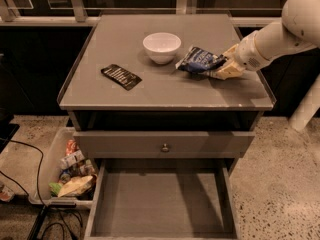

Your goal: Place blue chip bag into middle drawer

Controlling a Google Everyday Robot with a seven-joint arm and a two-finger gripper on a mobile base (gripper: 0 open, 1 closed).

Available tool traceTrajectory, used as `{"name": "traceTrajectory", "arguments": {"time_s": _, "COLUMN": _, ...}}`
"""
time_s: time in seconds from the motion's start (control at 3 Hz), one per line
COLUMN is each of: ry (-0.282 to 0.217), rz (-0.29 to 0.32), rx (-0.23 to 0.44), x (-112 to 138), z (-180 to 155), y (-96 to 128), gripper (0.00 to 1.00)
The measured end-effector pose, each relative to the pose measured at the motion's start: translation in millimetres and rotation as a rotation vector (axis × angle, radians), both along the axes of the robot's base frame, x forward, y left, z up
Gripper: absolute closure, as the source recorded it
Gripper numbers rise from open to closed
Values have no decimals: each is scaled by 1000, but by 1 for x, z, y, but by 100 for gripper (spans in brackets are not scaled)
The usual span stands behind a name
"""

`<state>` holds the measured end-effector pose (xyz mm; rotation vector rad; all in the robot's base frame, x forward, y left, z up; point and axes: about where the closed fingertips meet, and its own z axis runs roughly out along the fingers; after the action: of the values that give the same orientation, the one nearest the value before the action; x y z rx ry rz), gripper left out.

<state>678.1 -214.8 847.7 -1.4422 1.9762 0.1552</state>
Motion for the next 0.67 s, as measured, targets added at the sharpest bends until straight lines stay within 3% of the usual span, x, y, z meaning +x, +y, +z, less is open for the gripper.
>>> {"name": "traceTrajectory", "arguments": {"time_s": 0.33, "ry": -4, "rz": 1, "rx": -9, "x": -27, "z": 3, "y": 1, "gripper": 100}}
{"name": "traceTrajectory", "arguments": {"time_s": 0.67, "ry": -57, "rz": 12, "rx": -38, "x": -98, "z": 33, "y": 0, "gripper": 100}}
